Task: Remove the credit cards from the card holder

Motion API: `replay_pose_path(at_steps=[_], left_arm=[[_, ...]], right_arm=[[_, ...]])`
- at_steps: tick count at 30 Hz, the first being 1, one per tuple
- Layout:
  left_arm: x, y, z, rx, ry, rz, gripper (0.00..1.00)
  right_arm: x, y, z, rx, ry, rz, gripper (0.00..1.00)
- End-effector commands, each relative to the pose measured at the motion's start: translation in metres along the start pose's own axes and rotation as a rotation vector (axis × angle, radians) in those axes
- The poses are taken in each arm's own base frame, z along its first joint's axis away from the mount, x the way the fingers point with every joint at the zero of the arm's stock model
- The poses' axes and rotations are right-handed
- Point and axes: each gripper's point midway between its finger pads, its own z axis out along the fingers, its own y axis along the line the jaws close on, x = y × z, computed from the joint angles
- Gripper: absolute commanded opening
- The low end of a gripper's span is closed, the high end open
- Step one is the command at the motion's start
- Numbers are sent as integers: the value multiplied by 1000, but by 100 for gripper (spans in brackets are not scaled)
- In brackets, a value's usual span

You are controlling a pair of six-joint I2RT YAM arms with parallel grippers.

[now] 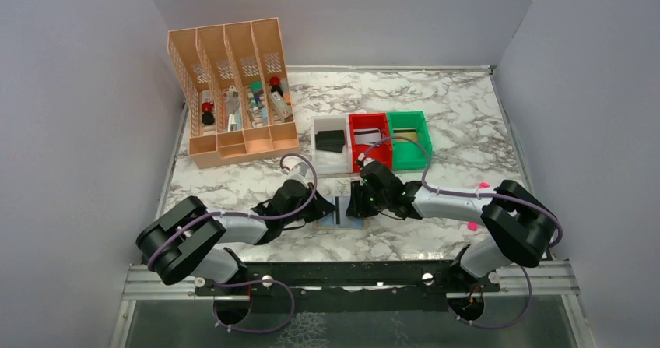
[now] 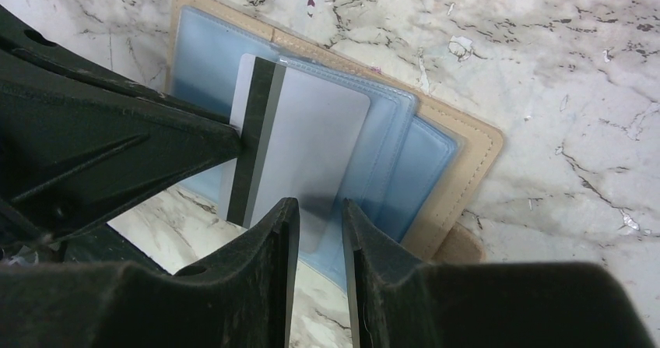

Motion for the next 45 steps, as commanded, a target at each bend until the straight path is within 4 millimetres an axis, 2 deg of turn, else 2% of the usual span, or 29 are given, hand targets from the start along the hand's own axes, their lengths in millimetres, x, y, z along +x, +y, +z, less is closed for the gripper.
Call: replay_pose_path(at_steps=[1,3,8,10,21,25,31,40,45], left_arm=[[-1,7,-6,-13,1,22,0],[-1,6,-7,-9,0,26,1],[4,-1,-3,18,48,31,15],[8,-1,-1,16,69,31,18],[15,13,6,-31,84,-13,23],[16,14,7,-26,83,-23,21],[9,16,-3,-16,38,4,0],[-2,20,-16,-41,-4,37,0],[-5,22,-19,-72,-5,69,0]], right_arm=[[24,-37,4,145,55,-4,33],[25,-35,5,133,58,0,33],[26,-29,8,100,65,8,33],[26,-28,9,95,68,10,33],[30,-28,10,88,79,19,32],[29,-28,9,94,74,19,32],[30,-34,8,124,74,17,32],[20,-36,4,150,42,8,32],[12,-24,0,100,23,0,32]])
